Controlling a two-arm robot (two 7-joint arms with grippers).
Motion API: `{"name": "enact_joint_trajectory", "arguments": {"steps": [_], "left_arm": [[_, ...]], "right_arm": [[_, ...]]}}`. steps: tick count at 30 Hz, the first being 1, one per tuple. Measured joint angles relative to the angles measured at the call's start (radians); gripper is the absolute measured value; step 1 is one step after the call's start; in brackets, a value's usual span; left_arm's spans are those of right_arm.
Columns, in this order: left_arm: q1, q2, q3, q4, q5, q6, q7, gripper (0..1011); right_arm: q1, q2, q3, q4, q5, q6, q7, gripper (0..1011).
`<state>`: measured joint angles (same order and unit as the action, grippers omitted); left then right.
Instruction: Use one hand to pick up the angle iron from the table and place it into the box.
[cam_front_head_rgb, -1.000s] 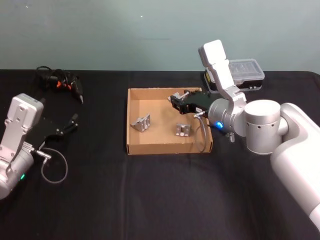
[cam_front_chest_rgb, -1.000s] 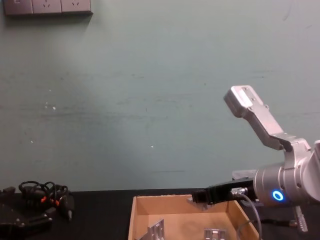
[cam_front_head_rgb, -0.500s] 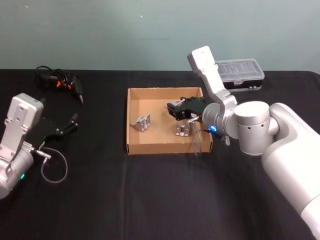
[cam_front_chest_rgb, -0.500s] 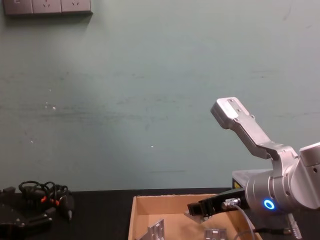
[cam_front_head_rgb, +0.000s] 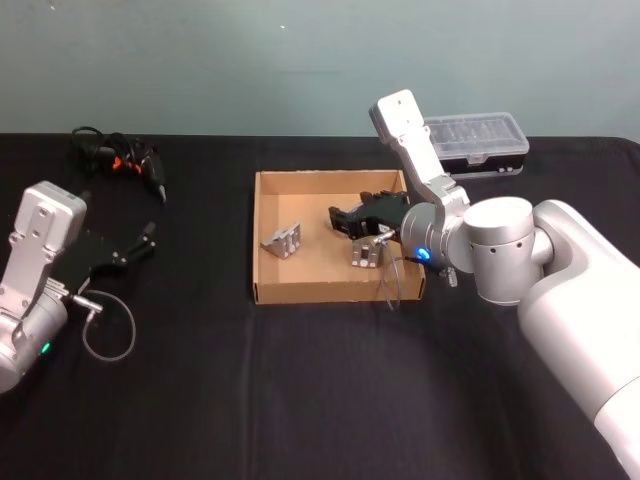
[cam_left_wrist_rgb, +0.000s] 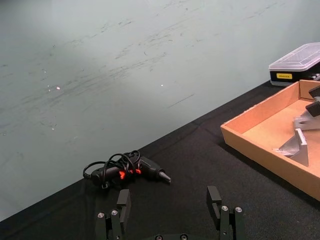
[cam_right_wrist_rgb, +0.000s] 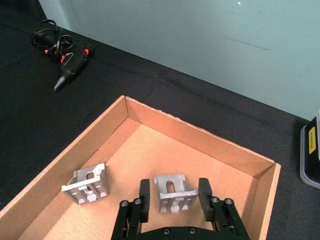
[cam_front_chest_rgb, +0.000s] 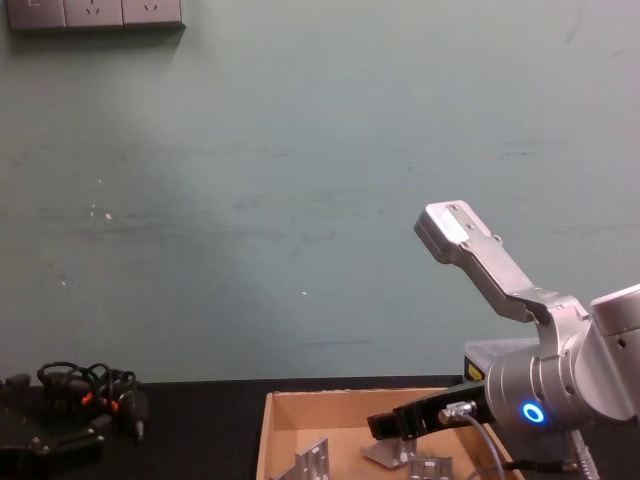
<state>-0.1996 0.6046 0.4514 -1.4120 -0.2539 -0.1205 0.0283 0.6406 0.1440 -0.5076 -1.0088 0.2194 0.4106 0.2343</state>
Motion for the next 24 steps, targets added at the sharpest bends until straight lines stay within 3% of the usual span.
{"name": "enact_joint_trajectory", "arguments": {"steps": [7, 15, 24], "left_arm": [[0.000, 0.000, 0.000, 0.000, 0.000, 0.000, 0.000, 1000], [0.000, 0.000, 0.000, 0.000, 0.000, 0.000, 0.000, 1000], [0.000, 0.000, 0.000, 0.000, 0.000, 0.000, 0.000, 1000]], "right_arm": [[-0.010, -0.001, 0.015, -0.009, -0.011, -0.033, 0.011, 772], [-0.055, 0.007, 0.050, -0.083, -0.017, -0.062, 0.003, 990], [-0.169, 0.045, 0.087, -0.239, -0.043, -0.148, -0.033, 1003]]}}
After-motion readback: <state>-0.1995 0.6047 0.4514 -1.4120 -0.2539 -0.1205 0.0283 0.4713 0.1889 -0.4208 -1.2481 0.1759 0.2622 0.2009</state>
